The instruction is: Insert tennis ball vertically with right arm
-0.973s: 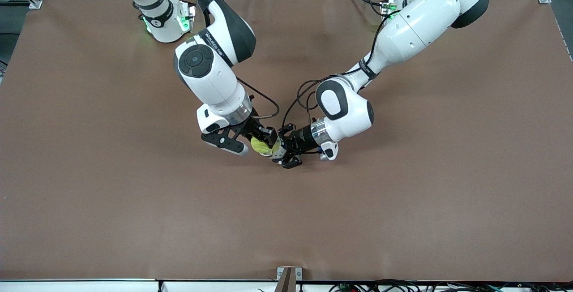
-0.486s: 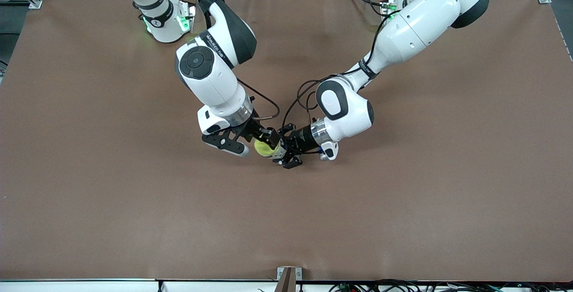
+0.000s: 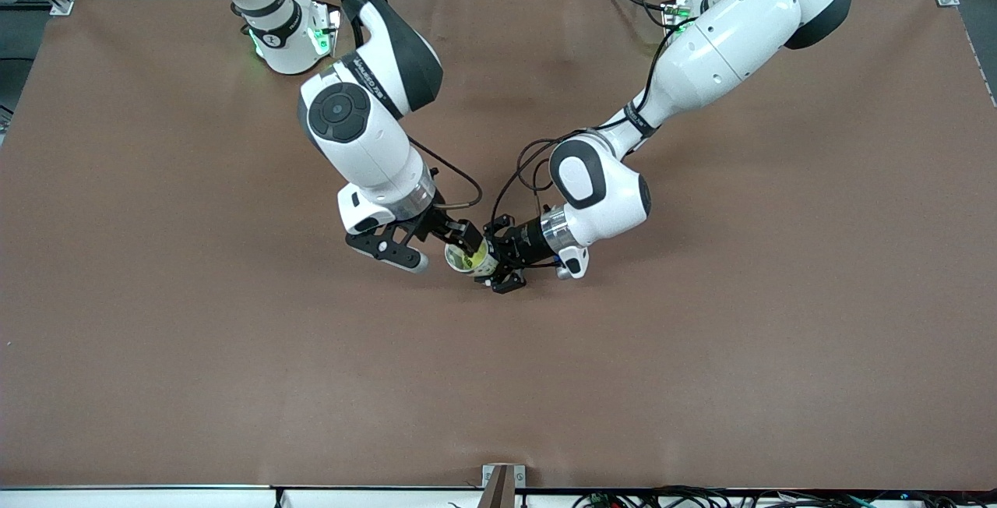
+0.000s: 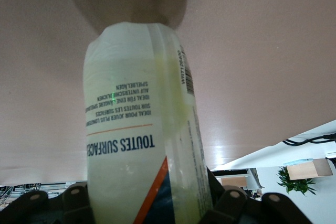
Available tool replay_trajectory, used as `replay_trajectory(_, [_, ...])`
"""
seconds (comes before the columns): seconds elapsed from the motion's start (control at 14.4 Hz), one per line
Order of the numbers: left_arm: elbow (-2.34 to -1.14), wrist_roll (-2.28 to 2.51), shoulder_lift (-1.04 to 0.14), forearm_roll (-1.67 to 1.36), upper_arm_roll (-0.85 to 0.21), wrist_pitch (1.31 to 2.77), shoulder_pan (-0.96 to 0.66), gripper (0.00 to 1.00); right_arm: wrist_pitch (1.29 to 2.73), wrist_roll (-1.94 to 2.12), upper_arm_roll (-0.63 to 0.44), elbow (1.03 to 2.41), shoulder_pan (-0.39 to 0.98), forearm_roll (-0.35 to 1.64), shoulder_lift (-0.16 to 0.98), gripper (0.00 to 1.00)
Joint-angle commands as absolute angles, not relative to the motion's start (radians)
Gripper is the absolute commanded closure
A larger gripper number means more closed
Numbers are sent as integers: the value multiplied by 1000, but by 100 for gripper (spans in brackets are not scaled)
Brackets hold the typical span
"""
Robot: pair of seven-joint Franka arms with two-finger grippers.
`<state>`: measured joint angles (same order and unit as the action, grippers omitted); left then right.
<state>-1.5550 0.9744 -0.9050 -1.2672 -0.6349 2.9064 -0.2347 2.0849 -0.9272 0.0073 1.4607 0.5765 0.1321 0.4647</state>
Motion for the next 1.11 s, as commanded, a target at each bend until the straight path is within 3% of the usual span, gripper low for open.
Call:
replay_trajectory(0.0, [-1583,951,-870,-1305,-643,2936,-227,30,1892,-876,5,1479,536,121,356,0])
replay_trajectory(0.28, [-1582,946,-873,-1315,-643,2936,-227,30,1657,-774,5,1512,441,120,200,0])
replay_trajectory(0.63, [-1571,890,-877,-1406,-643,2936,-238,31,1600,-481,5,1733,249,120,-46,0])
replay_trajectory(1.04, [-1552,819,-877,-1508,-643,2936,-271,31,1572,-57,5,1724,29,51,-68,0])
